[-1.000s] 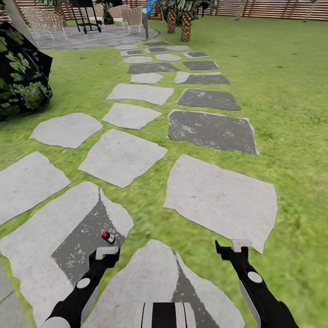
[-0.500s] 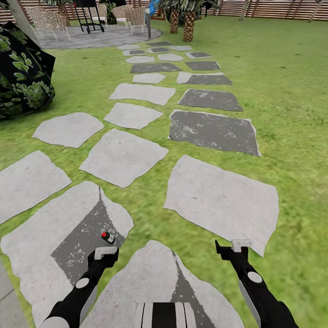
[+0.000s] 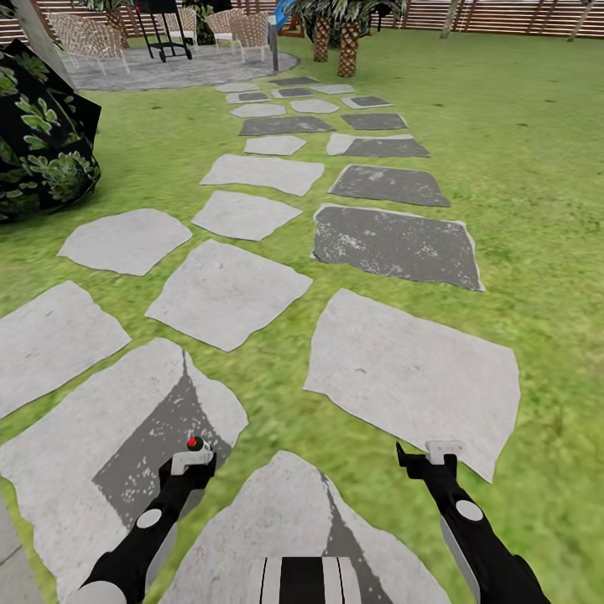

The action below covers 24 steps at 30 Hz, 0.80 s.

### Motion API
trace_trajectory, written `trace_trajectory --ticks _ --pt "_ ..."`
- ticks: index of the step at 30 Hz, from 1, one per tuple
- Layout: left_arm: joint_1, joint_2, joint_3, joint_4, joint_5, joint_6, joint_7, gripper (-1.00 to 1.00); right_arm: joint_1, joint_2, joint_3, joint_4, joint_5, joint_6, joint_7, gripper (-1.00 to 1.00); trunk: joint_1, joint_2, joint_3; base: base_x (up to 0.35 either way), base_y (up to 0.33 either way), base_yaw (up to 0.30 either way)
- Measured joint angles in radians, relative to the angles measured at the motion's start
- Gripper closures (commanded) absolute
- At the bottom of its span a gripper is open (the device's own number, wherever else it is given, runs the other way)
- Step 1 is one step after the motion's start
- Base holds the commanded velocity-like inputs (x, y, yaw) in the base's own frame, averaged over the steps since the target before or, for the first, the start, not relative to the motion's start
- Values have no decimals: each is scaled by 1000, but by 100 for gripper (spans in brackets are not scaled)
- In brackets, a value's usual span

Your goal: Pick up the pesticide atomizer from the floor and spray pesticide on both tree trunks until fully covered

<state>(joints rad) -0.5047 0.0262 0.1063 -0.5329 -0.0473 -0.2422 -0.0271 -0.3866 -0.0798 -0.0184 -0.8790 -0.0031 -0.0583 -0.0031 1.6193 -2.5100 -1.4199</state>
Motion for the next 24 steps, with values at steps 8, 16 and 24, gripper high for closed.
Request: trace_trajectory --ticks 8,16,24 --pt "0 2 32 -2 3 -17 0 -100 0 0 0 0 0 0 0 -100 0 0 0 0 0 0" --pt "-1 3 36 -3 4 -18 -1 -100 0 1 0 0 0 0 0 -100 1 -1 -19 0 0 0" --pt "-2 3 35 -3 4 -19 -1 -100 0 0 -1 -3 0 -1 -1 -100 3 -1 -39 0 0 0"
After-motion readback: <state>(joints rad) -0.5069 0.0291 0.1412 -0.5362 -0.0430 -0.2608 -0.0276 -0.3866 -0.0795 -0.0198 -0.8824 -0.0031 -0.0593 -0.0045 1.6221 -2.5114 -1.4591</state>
